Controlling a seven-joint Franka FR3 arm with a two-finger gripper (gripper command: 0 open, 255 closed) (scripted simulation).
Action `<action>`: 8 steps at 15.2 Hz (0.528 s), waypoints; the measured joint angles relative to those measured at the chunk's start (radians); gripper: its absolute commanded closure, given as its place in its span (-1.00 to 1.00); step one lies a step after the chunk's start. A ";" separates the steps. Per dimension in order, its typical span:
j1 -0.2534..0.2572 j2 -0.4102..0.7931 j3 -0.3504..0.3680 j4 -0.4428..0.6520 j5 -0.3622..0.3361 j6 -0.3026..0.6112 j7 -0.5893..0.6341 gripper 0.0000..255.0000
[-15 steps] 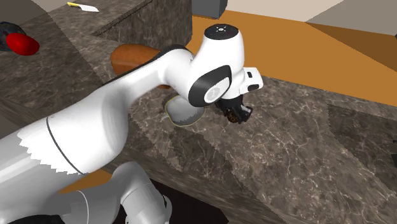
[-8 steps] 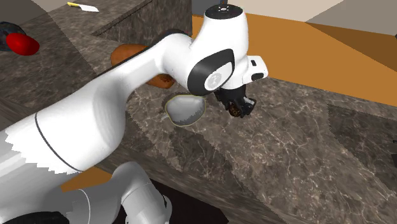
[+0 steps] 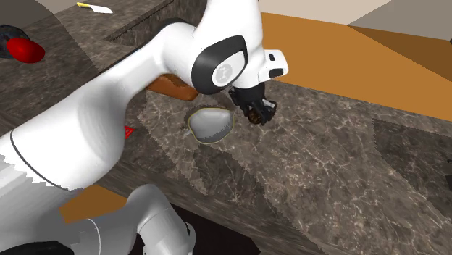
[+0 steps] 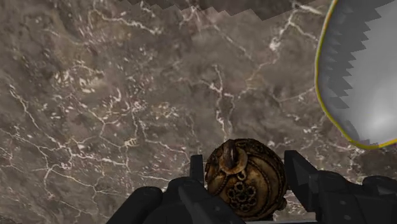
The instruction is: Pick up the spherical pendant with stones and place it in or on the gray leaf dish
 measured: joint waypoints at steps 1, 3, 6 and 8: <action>0.004 -0.019 0.011 -0.014 0.005 -0.005 0.012 1.00; 0.016 -0.048 0.050 -0.023 0.022 -0.028 0.054 1.00; 0.034 -0.090 0.108 -0.043 0.052 -0.054 0.117 1.00; 0.046 -0.114 0.149 -0.050 0.074 -0.072 0.161 1.00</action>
